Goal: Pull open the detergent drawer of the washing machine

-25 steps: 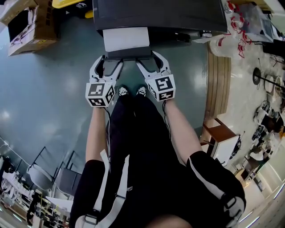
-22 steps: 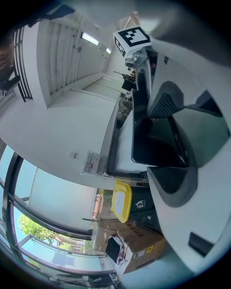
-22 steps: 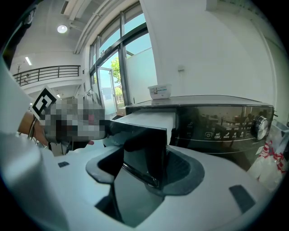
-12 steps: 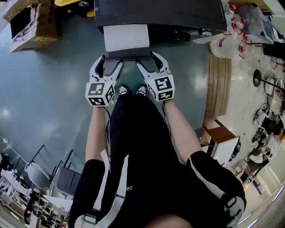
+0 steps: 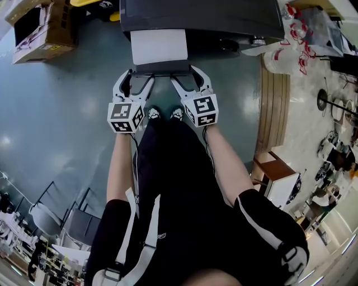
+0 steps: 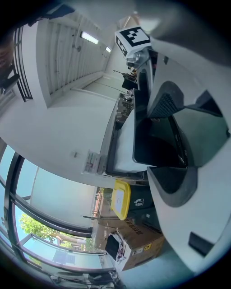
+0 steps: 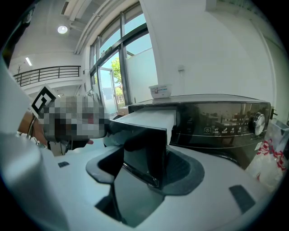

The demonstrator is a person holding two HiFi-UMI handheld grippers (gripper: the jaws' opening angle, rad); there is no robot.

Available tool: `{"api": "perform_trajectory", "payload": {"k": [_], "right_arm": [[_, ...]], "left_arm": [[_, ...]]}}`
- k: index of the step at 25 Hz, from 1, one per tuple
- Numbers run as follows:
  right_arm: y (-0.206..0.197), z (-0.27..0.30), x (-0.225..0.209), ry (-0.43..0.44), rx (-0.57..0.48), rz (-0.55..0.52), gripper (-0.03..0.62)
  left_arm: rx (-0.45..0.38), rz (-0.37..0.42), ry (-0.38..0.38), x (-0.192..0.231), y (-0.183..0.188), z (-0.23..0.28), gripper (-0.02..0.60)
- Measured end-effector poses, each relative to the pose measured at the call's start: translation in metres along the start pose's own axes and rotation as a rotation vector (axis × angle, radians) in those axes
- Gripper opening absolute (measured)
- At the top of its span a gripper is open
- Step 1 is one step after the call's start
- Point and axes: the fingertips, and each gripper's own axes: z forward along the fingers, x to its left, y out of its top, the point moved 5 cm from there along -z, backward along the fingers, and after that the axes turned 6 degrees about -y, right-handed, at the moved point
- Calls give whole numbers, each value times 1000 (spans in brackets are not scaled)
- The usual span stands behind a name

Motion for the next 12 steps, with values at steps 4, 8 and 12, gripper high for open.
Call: {"api": "perform_trajectory", "payload": {"k": [4,8,12], "right_arm": [[-2,0,1,0,-2,-2,284],[-3,-3,4,0,-2,-3,282],[-3,-6,5,2,-1,-2,282]], "left_arm": [[-7,-5,4,0,-1,-2,339],[-16,-14,10,-2,-3,-6,336],[-19,-15,16,-4,-4,-9,336]]}}
